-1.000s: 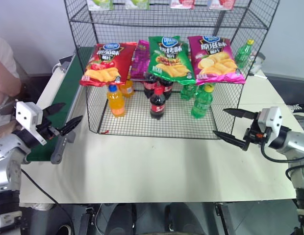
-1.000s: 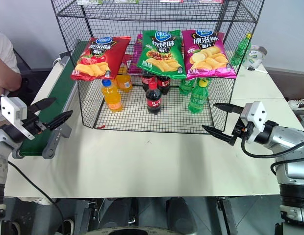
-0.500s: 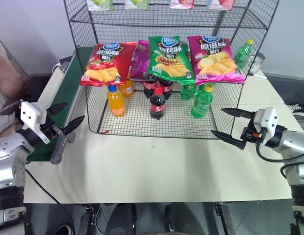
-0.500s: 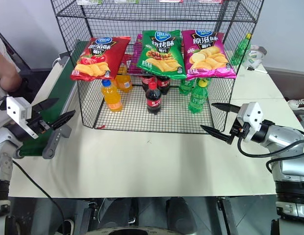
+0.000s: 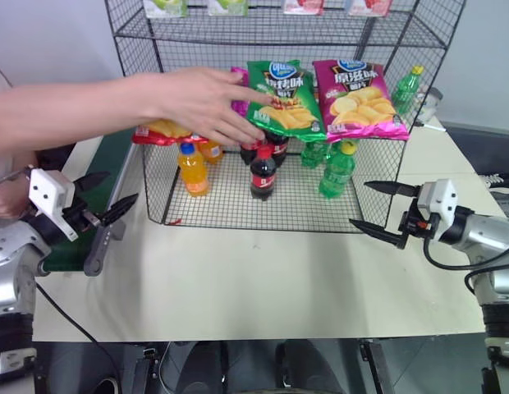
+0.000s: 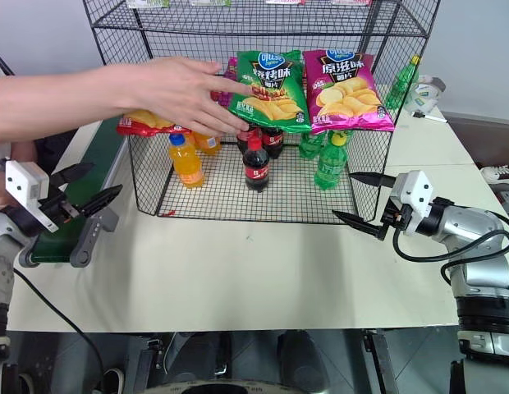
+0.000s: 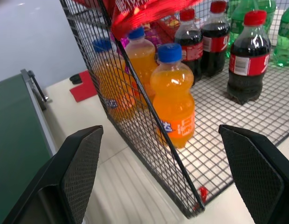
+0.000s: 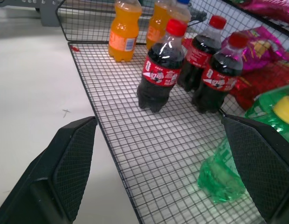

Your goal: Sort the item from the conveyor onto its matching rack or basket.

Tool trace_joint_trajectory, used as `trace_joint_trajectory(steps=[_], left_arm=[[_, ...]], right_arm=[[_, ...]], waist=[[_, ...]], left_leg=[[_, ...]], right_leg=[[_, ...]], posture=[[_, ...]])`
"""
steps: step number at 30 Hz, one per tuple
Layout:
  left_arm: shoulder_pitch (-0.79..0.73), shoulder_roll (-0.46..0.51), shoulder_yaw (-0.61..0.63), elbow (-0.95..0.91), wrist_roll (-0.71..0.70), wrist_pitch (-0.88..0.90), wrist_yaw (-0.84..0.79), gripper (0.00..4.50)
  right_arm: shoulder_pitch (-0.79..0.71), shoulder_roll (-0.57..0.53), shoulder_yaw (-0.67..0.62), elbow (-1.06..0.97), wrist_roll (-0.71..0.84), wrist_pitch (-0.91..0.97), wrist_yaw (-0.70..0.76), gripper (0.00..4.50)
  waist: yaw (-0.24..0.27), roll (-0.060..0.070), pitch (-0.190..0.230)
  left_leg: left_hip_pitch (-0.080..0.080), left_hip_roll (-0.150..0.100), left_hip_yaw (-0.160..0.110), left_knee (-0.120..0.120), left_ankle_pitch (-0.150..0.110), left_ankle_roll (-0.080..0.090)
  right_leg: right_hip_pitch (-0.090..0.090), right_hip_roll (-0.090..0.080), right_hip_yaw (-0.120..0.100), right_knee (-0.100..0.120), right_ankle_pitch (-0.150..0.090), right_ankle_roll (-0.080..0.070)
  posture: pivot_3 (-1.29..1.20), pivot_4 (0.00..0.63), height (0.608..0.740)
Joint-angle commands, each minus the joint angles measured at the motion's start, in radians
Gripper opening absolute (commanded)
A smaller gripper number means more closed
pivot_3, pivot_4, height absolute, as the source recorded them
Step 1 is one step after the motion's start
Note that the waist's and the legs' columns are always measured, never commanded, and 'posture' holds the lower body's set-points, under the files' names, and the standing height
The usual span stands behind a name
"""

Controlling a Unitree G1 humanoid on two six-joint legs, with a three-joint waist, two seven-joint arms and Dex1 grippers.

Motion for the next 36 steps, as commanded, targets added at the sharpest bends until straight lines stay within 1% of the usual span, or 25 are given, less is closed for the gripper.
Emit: trace_joint_trajectory(steps=[1, 14, 19, 26, 32, 36], left_arm=[[-0.006, 0.003, 0.026, -0.028, -0.005, -0.021, 0.013, 4.25], [-0.049, 0.03, 0.021, -0.018, 0.004, -0.001, 0.018, 4.25], [-0.051, 0.032, 0.023, -0.032, 0.003, 0.009, 0.027, 4.25], [-0.051, 0.031, 0.022, -0.048, -0.002, 0.025, 0.037, 4.25], [-0.032, 0.02, 0.022, -0.082, -0.01, 0.048, 0.052, 4.25], [-0.022, 0.031, 0.015, -0.102, -0.015, 0.092, 0.045, 4.25]], right_arm=[[-0.015, -0.013, -0.008, -0.038, 0.006, 0.008, -0.006, 4.45], [-0.038, -0.011, -0.012, 0.026, -0.004, -0.018, 0.01, 4.45], [-0.042, 0.007, -0.007, 0.062, -0.018, -0.045, -0.003, 4.45], [-0.002, 0.004, 0.003, 0.019, -0.019, -0.036, -0.002, 4.45], [-0.004, -0.004, 0.005, 0.008, -0.014, -0.024, -0.006, 4.45], [-0.012, -0.007, 0.005, -0.014, -0.012, 0.0, -0.016, 4.45]], waist=[[0.0, 0.0, 0.0], [0.001, 0.0, 0.0], [0.001, 0.0, 0.0], [0.001, 0.0, 0.0], [0.001, 0.0, 0.0], [0.0, 0.0, 0.0]], left_leg=[[0.0, 0.0, 0.0, 0.0, 0.0, 0.0], [0.0, 0.0, 0.0, 0.0, 0.0, 0.0], [0.0, 0.0, 0.0, 0.0, 0.0, 0.0], [0.0, 0.0, 0.0, 0.0, 0.0, 0.0], [0.0, 0.0, 0.0, 0.0, 0.0, 0.0], [0.0, 0.0, 0.0, 0.0, 0.0, 0.0]], right_leg=[[0.0, 0.0, 0.0, 0.0, 0.0, 0.0], [0.0, 0.0, 0.0, 0.0, 0.0, 0.0], [0.0, 0.0, 0.0, 0.0, 0.0, 0.0], [0.0, 0.0, 0.0, 0.0, 0.0, 0.0], [0.0, 0.0, 0.0, 0.0, 0.0, 0.0], [0.0, 0.0, 0.0, 0.0, 0.0, 0.0]], posture=[[0.0, 0.15, 0.739], [0.0, 0.15, 0.739], [0.0, 0.15, 0.739], [0.0, 0.15, 0.739], [0.0, 0.15, 0.739], [0.0, 0.15, 0.739]])
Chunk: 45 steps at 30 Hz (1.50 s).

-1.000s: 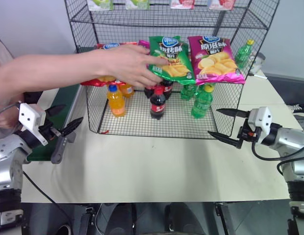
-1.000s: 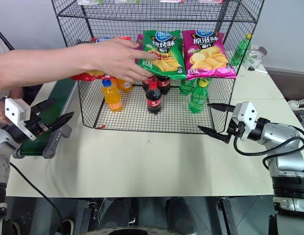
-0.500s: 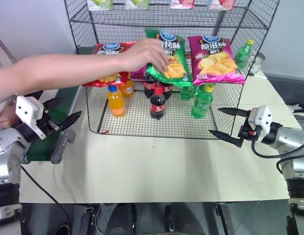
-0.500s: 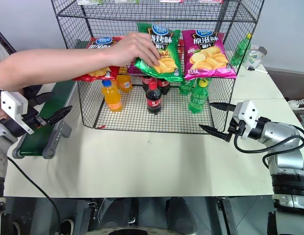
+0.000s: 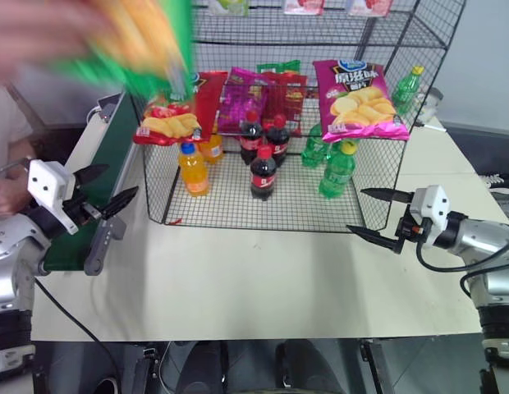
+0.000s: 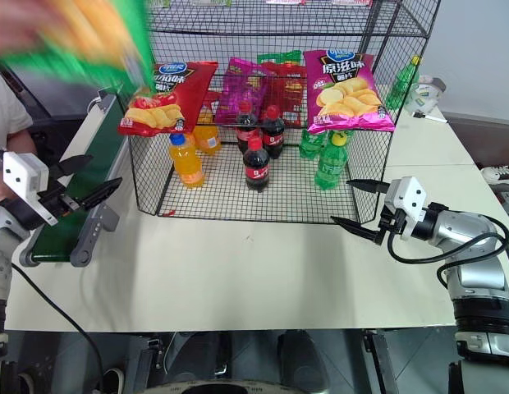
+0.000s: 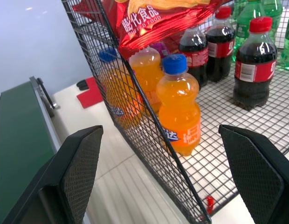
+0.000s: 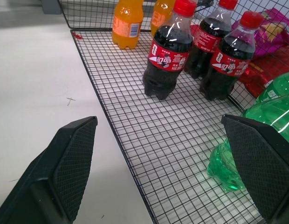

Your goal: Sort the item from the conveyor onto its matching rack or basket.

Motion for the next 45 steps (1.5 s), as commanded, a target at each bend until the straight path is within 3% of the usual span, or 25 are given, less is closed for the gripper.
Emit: trace_joint_trajectory(steps=[1, 19, 30, 45], left_arm=[[0.0, 0.01, 0.018, -0.041, -0.007, 0.002, 0.008, 4.25], [-0.015, -0.014, 0.004, -0.046, 0.0, -0.006, 0.025, 4.25], [0.048, -0.088, 0.005, -0.1, -0.016, 0.028, 0.069, 4.25], [0.074, -0.102, 0.05, -0.158, -0.112, 0.28, 0.151, 4.25]], right_arm=[[-0.019, -0.014, -0.015, -0.05, 0.015, 0.015, -0.011, 4.45], [-0.009, -0.027, -0.022, -0.047, 0.016, 0.014, -0.004, 4.45], [-0.004, -0.022, -0.021, -0.007, -0.001, -0.033, 0.016, 4.45], [0.011, -0.007, -0.007, -0.087, 0.02, 0.01, 0.019, 4.45]], waist=[[0.0, 0.0, 0.0], [0.001, 0.0, 0.0], [-0.001, 0.0, 0.0], [-0.001, 0.0, 0.0]], left_leg=[[0.0, 0.0, 0.0, 0.0, 0.0, 0.0], [0.0, 0.0, 0.0, 0.0, 0.0, 0.0], [0.0, 0.0, 0.0, 0.0, 0.0, 0.0], [0.0, 0.0, 0.0, 0.0, 0.0, 0.0]], right_leg=[[0.0, 0.0, 0.0, 0.0, 0.0, 0.0], [0.0, 0.0, 0.0, 0.0, 0.0, 0.0], [0.0, 0.0, 0.0, 0.0, 0.0, 0.0], [0.0, 0.0, 0.0, 0.0, 0.0, 0.0]], posture=[[0.0, 0.15, 0.739], [0.0, 0.15, 0.739], [0.0, 0.15, 0.739], [0.0, 0.15, 0.739]])
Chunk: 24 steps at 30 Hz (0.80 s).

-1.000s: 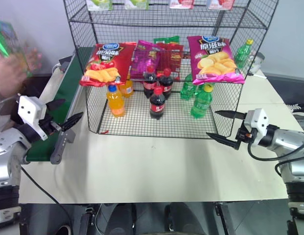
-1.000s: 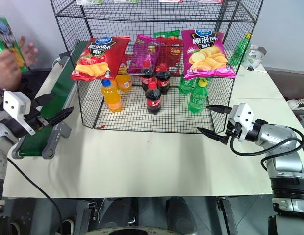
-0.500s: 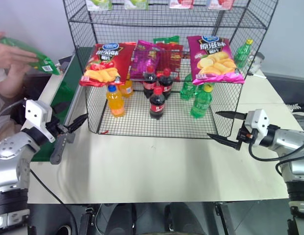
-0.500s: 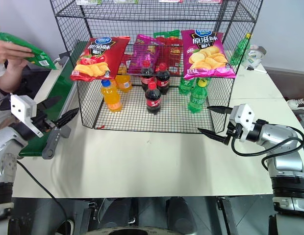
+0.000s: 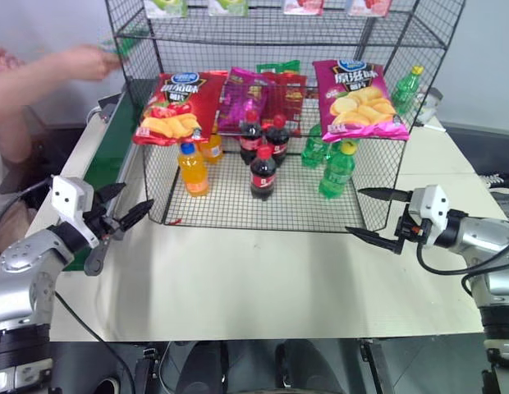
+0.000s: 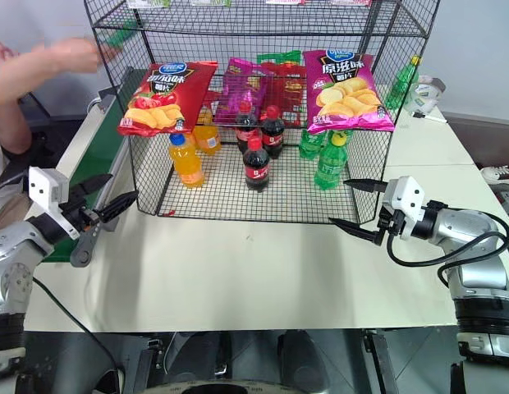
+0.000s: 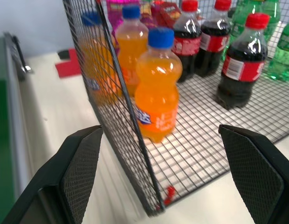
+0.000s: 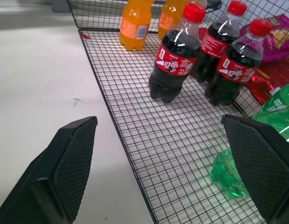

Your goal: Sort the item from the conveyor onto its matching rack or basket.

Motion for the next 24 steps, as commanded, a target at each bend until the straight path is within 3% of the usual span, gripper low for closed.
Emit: trace_joint_trajectory(steps=[1, 6, 10, 16, 24], left_arm=[[-0.011, -0.008, 0.07, -0.031, -0.071, 0.096, 0.071, 4.25], [-0.003, -0.041, 0.139, -0.067, -0.194, 0.266, 0.17, 4.25], [0.021, -0.053, 0.147, -0.109, -0.185, 0.324, 0.263, 4.25], [0.026, -0.041, 0.17, -0.148, -0.299, 0.453, 0.251, 4.25], [0.038, -0.076, 0.251, -0.154, -0.277, 0.299, 0.277, 4.25]], right_arm=[[0.01, 0.004, -0.009, -0.043, 0.027, 0.005, -0.001, 4.45], [0.036, 0.014, -0.008, -0.062, 0.035, 0.014, -0.008, 4.45], [0.042, 0.019, -0.005, -0.067, 0.036, 0.014, -0.014, 4.45], [0.037, 0.03, 0.006, -0.07, 0.036, 0.018, -0.019, 4.45], [0.018, 0.052, 0.028, -0.165, 0.065, 0.099, -0.054, 4.45]], waist=[[0.001, 0.0, 0.0], [0.003, 0.0, 0.0], [0.002, 0.0, 0.0], [0.003, 0.0, 0.0], [0.001, 0.0, 0.0]], left_leg=[[0.0, 0.0, 0.0, 0.0, 0.0, 0.0], [0.0, 0.0, 0.0, 0.0, 0.0, 0.0], [0.0, 0.0, 0.0, 0.0, 0.0, 0.0], [0.0, 0.0, 0.0, 0.0, 0.0, 0.0], [0.0, 0.0, 0.0, 0.0, 0.0, 0.0]], right_leg=[[0.0, 0.0, 0.0, 0.0, 0.0, 0.0], [0.0, 0.0, 0.0, 0.0, 0.0, 0.0], [0.0, 0.0, 0.0, 0.0, 0.0, 0.0], [0.0, 0.0, 0.0, 0.0, 0.0, 0.0], [0.0, 0.0, 0.0, 0.0, 0.0, 0.0]], posture=[[0.0, 0.15, 0.739], [0.0, 0.15, 0.739], [0.0, 0.15, 0.739], [0.0, 0.15, 0.739], [0.0, 0.15, 0.739]])
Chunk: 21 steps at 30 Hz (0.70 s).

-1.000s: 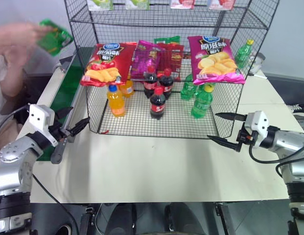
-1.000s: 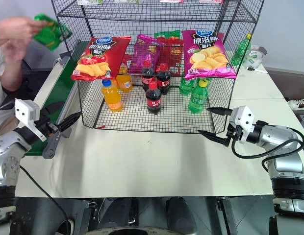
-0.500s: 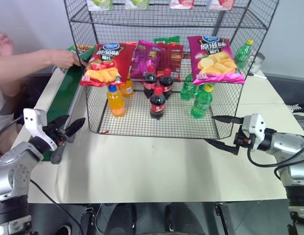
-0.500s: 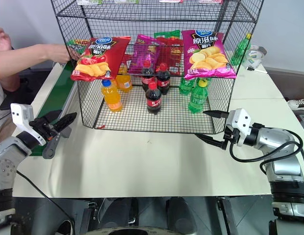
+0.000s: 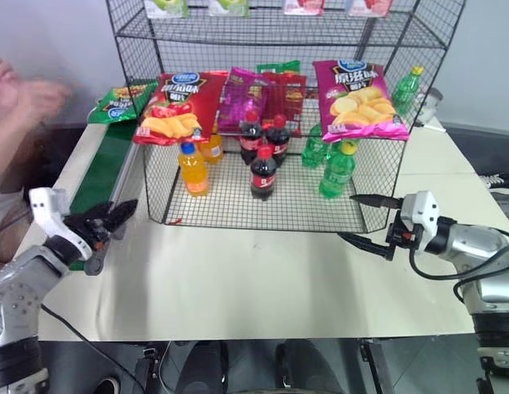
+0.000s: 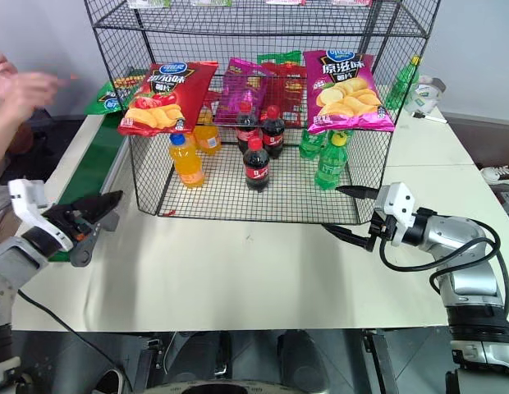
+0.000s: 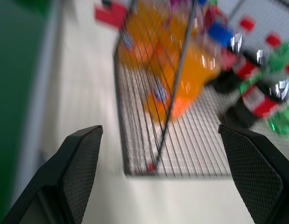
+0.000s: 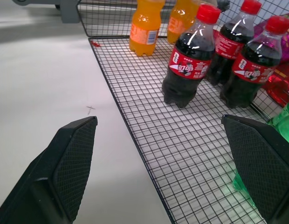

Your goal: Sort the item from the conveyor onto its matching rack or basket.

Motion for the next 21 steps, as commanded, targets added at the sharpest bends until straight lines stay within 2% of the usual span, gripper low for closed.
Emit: trace_joint_trajectory(steps=[1, 5, 10, 17, 21], left_arm=[[0.006, -0.001, 0.034, -0.042, 0.025, -0.077, 0.012, 4.25], [0.082, 0.057, -0.052, -0.069, 0.263, -0.314, -0.034, 4.25], [0.168, 0.082, -0.086, -0.062, 0.471, -0.567, -0.035, 4.25], [0.351, 0.185, -0.038, 0.033, 0.894, -1.0, 0.115, 4.25], [0.441, 0.232, -0.005, 0.075, 1.07, -1.199, 0.217, 4.25]], right_arm=[[-0.023, 0.017, 0.009, -0.121, 0.065, 0.076, -0.029, 4.45], [-0.04, 0.052, 0.041, -0.251, 0.158, 0.221, -0.065, 4.45], [-0.068, 0.11, 0.12, -0.323, 0.159, 0.283, -0.098, 4.45], [-0.104, 0.166, 0.258, -0.376, 0.207, 0.423, -0.075, 4.45], [-0.138, 0.19, 0.28, -0.352, 0.202, 0.45, -0.083, 4.45]], waist=[[-0.001, 0.0, 0.0], [-0.003, 0.0, 0.0], [0.0, -0.001, 0.0], [-0.003, -0.001, -0.001], [-0.003, -0.001, -0.001]], left_leg=[[0.0, 0.0, 0.0, 0.0, 0.0, 0.0], [0.0, 0.0, 0.0, -0.001, 0.0, 0.0], [0.0, 0.0, 0.0, -0.001, 0.0, 0.0], [-0.001, 0.0, 0.0, -0.003, 0.0, 0.0], [-0.002, 0.0, 0.0, -0.004, 0.0, 0.0]], right_leg=[[0.0, 0.0, 0.0, 0.0, 0.0, 0.0], [0.0, 0.0, 0.0, 0.0, 0.0, 0.0], [0.0, 0.0, 0.0, -0.001, 0.0, 0.0], [-0.001, -0.002, 0.0, -0.002, 0.0, -0.001], [-0.002, -0.003, 0.0, -0.003, 0.0, -0.001]], posture=[[0.0, 0.15, 0.739], [0.0, 0.15, 0.739], [0.0, 0.15, 0.739], [0.0, 0.15, 0.739], [0.0, 0.15, 0.739]])
